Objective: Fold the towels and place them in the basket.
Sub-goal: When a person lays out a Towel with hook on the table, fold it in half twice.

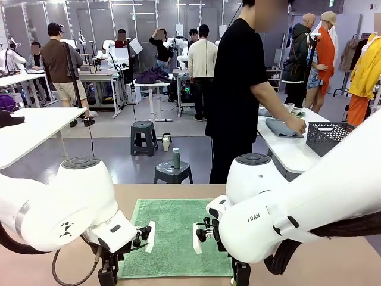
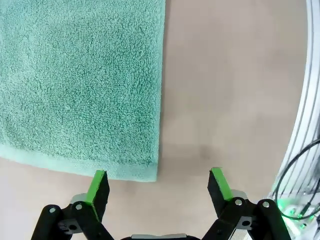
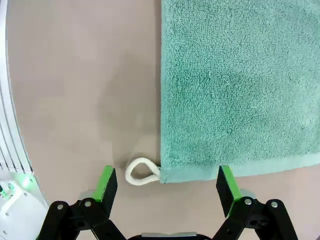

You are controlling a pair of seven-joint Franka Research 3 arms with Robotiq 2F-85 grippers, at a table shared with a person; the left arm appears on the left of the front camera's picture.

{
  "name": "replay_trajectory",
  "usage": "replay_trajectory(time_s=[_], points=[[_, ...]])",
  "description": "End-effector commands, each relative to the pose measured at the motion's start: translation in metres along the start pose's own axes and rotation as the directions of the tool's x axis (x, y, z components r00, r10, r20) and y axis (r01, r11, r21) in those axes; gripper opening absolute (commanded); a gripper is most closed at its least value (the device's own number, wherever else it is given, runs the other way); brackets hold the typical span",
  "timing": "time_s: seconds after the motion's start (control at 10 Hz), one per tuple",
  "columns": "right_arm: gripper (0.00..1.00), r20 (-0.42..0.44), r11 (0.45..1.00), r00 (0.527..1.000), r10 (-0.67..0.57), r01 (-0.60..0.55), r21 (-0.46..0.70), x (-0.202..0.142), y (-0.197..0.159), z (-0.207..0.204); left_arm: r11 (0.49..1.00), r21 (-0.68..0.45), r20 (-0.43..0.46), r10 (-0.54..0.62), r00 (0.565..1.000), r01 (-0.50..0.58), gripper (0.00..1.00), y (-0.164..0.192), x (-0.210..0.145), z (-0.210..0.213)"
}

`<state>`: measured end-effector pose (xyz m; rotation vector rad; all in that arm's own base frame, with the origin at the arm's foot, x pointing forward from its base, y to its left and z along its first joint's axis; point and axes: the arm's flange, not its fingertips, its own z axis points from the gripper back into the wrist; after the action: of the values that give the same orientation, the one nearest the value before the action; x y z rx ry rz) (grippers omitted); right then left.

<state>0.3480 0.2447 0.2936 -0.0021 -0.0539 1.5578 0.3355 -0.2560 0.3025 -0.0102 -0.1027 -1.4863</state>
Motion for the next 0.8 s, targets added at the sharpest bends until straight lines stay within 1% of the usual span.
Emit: replay_trajectory(time_s=[0.0, 0.3, 0.4, 0.5, 0.6, 0.7], points=[[1.0, -0.015, 0.999, 0.999, -0.028, 0.027, -0.035, -0.0269, 0.0419, -0.0158, 1.0, 0.021, 0.02, -0.019, 1.0, 0.018, 1.0, -0.0521, -0.0575, -0.0157], [1.0, -0.017, 0.999, 1.0, -0.025, 0.024, -0.022, -0.0263, 0.0417, -0.0205, 1.0, 0.019, 0.014, -0.008, 1.0, 0.008, 1.0, -0.0515, -0.0591, -0.0209], [1.0, -0.013, 0.999, 0.999, -0.029, 0.029, -0.017, -0.0268, 0.041, -0.0214, 1.0, 0.01, 0.018, -0.009, 1.0, 0.009, 0.96, -0.0508, -0.0599, -0.0232], [1.0, -0.01, 0.999, 0.999, -0.034, 0.034, -0.011, -0.0276, 0.0407, -0.0213, 1.0, 0.008, 0.02, -0.012, 1.0, 0.012, 0.78, -0.0503, -0.0596, -0.0248], [1.0, -0.011, 0.999, 0.999, -0.038, 0.037, -0.013, -0.0281, 0.0407, -0.0213, 1.0, 0.009, 0.023, -0.018, 1.0, 0.018, 0.55, -0.0502, -0.0586, -0.0254], [0.63, -0.014, 0.999, 0.999, -0.036, 0.036, -0.014, -0.0282, 0.0409, -0.0222, 1.0, 0.011, 0.022, -0.021, 1.0, 0.021, 0.19, -0.0501, -0.0587, -0.0249]])
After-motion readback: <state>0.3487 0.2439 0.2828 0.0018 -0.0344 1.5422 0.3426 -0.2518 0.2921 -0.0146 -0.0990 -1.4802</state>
